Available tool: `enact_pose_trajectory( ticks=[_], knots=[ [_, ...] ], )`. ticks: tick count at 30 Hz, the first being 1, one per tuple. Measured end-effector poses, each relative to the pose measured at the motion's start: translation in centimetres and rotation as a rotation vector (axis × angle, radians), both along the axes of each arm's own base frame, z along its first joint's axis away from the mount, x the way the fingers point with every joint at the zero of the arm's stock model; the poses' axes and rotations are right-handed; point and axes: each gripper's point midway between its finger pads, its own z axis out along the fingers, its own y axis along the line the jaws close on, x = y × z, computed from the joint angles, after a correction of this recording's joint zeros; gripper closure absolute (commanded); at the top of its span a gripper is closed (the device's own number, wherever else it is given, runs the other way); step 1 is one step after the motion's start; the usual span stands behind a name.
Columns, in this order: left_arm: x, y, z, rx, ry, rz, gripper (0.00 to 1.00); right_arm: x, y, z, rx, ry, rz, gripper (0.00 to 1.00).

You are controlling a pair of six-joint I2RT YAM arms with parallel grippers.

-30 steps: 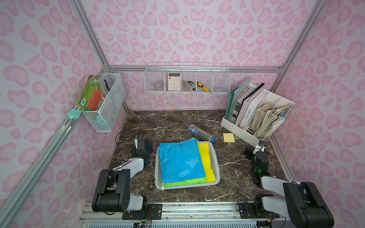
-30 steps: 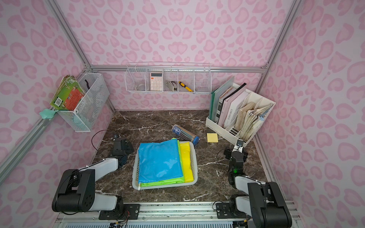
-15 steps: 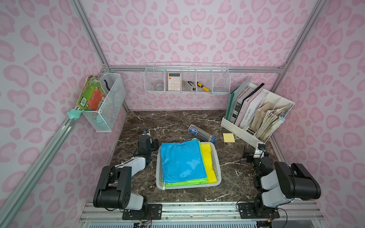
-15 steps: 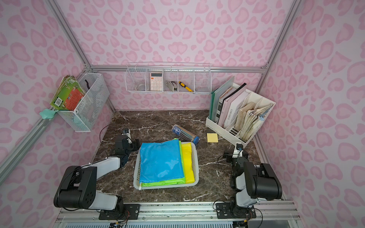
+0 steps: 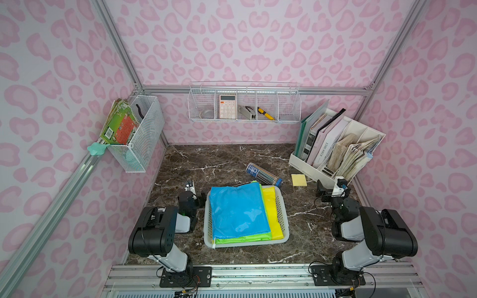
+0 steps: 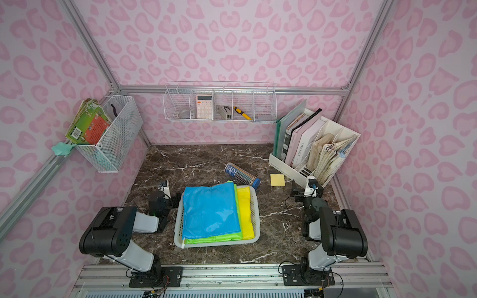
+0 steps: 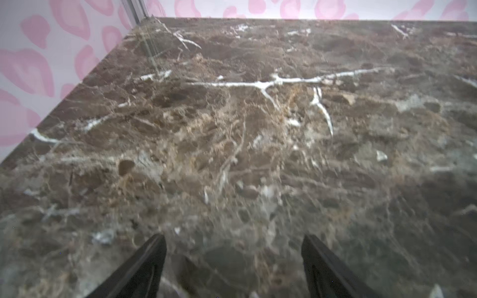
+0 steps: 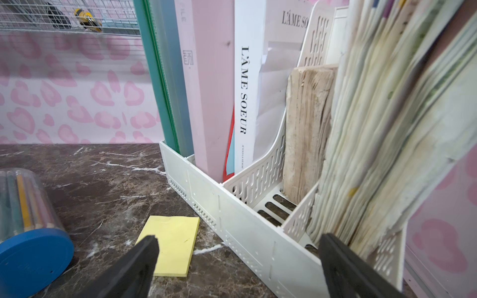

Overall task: Put the folded raincoat in the basket
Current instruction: Reset both arms

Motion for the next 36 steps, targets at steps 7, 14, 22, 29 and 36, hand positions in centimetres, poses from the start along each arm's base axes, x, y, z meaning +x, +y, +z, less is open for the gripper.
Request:
enact_pose_trajectory(
  ticks=[7,14,22,29,36],
  knots=[
    [1.2,1.4,1.8,-0.09,-0.023,0.006,0.01,0.6,0.4,-0.6,-0.006,0.034,0.018,0.0],
    [1.0,1.0,1.2,-0.106,-0.001,-0.009,0.01,0.7,1.1,-1.1,-0.026,0.059,0.029,0.0],
    [1.0,1.1,1.2,-0.108,0.0,-0.007,0.01,0.7,1.4,-1.1,-0.041,0.058,0.034,0.0],
    [1.0,1.1,1.2,-0.108,0.0,-0.009,0.01,0.7,1.3,-1.1,-0.041,0.058,0.031,0.0],
    [0.9,1.1,1.2,-0.108,0.0,-0.008,0.01,1.0,1.4,-0.9,-0.049,0.051,0.029,0.0]
  ],
)
